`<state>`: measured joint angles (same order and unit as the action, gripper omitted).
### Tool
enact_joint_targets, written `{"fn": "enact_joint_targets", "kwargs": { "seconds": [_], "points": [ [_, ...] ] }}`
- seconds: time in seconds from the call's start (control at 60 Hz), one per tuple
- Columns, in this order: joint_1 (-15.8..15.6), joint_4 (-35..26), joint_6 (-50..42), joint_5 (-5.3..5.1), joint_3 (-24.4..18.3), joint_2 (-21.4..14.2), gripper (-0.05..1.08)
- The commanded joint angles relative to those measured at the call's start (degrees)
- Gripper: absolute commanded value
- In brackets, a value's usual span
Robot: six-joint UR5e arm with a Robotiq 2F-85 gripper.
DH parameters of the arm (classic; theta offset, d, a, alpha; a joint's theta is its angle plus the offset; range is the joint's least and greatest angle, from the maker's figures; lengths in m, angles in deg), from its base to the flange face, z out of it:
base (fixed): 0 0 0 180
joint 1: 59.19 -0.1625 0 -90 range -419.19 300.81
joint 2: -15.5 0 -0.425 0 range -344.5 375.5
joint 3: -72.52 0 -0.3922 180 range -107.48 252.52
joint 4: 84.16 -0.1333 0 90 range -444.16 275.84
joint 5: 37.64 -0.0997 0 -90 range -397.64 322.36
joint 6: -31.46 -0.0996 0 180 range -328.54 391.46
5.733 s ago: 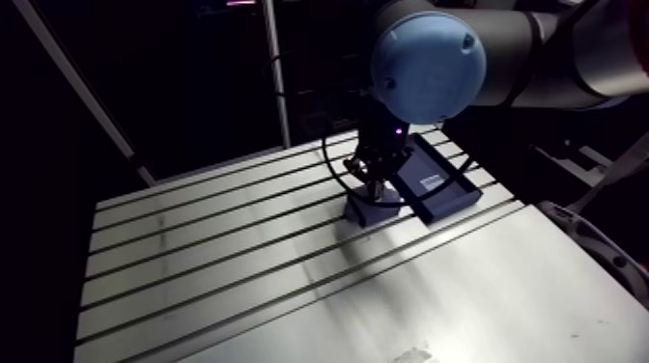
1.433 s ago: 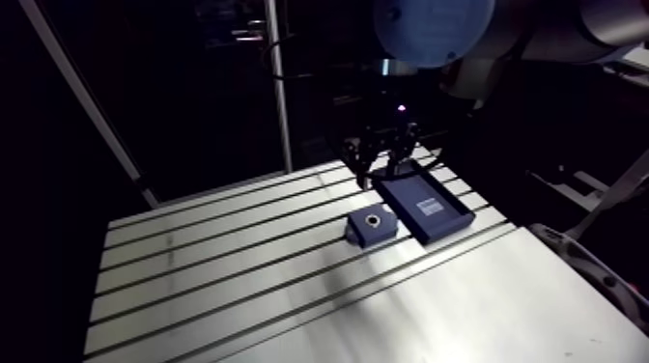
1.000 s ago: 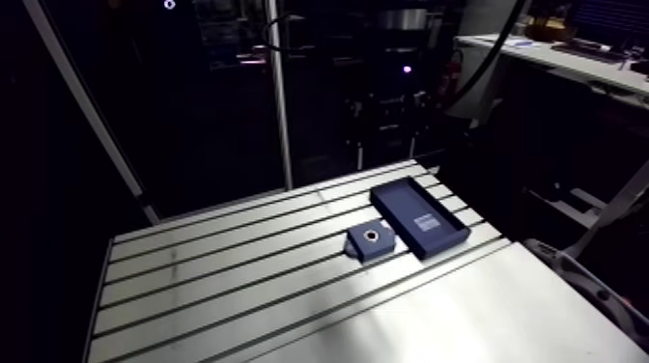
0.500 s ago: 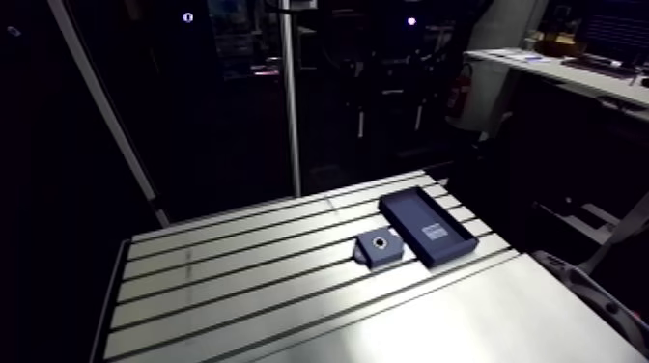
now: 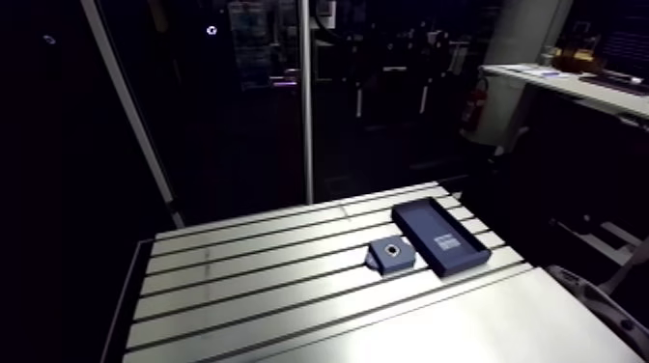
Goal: Pick up the bearing and press it into the housing until flush.
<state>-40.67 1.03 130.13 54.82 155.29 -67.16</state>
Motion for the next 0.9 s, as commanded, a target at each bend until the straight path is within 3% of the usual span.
{"fn": "enact_joint_targets", "kwargs": {
  "seconds": [0.017,0.583,0.9],
  "points": [
    [-1.49,-1.47,-1.24,-0.56,-0.56,-1.57,0.00],
    [-6.44,-1.38,-1.24,-0.67,-1.35,-1.32,0.00],
    [-6.47,-1.30,-1.24,-0.42,-1.86,-1.15,0.00]
  ]
}}
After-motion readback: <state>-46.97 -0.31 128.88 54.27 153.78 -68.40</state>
